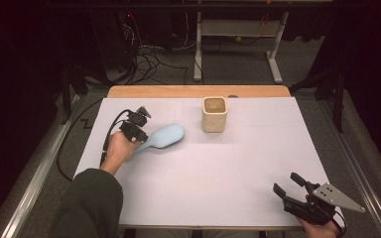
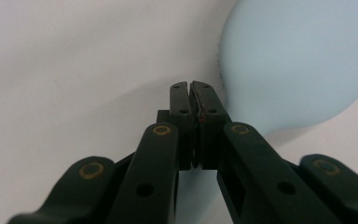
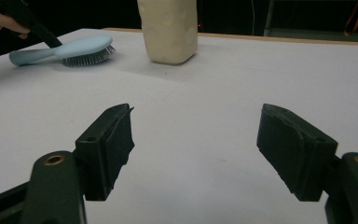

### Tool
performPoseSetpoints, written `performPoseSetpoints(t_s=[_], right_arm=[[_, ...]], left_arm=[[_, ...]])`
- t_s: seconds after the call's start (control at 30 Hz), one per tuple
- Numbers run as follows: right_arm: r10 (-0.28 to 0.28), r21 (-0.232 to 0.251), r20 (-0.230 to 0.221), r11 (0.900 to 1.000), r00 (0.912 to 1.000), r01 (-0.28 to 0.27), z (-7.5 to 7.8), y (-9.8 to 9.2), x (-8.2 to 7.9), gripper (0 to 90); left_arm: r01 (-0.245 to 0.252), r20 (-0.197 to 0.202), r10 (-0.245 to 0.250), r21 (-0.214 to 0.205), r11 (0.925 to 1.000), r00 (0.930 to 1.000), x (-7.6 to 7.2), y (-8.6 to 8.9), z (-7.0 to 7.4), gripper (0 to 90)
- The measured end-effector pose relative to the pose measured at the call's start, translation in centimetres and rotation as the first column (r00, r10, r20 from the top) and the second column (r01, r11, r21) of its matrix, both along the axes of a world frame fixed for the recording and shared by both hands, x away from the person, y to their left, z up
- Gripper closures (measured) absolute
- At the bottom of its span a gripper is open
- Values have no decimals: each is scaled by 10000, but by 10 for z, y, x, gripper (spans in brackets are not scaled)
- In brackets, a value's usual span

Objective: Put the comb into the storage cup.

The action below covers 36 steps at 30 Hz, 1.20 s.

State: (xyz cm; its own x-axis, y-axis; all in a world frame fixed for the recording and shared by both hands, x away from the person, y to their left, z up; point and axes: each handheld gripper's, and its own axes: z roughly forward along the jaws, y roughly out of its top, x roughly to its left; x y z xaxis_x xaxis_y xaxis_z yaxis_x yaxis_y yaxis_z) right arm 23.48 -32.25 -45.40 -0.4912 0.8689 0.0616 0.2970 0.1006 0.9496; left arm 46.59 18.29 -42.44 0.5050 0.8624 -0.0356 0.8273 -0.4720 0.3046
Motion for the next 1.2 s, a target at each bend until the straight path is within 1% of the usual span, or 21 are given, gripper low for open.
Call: performPoseSetpoints(t_s=[0.23, 0.37, 0.47, 0.9, 1.03, 1.2], right_arm=[[-1, -14, 2, 10000, 10000, 1, 0, 0, 0, 275], [8, -15, 12, 10000, 10000, -8, 0, 0, 0, 275], [19, -34, -23, 10000, 10000, -19, 0, 1, 0, 275], [32, -30, -7, 10000, 10000, -32, 0, 1, 0, 275], [28, -42, -18, 10000, 10000, -28, 0, 1, 0, 275], [28, -27, -17, 10000, 10000, -28, 0, 1, 0, 275]], left_arm=[[-51, -109, 47, -360, 9993, 9999, -8, 3, -2, 874], [-36, -144, 29, -480, 9988, 9999, -13, 4, -4, 874], [21, -138, -28, -456, 9990, 9999, -16, 5, -5, 875], [38, -134, -49, -767, 9970, 9999, -30, 7, -6, 878], [177, -20, -178, -743, 9971, 9998, -35, 7, -6, 878], [304, -27, -307, -740, 9968, 9995, -41, 5, -6, 878]])
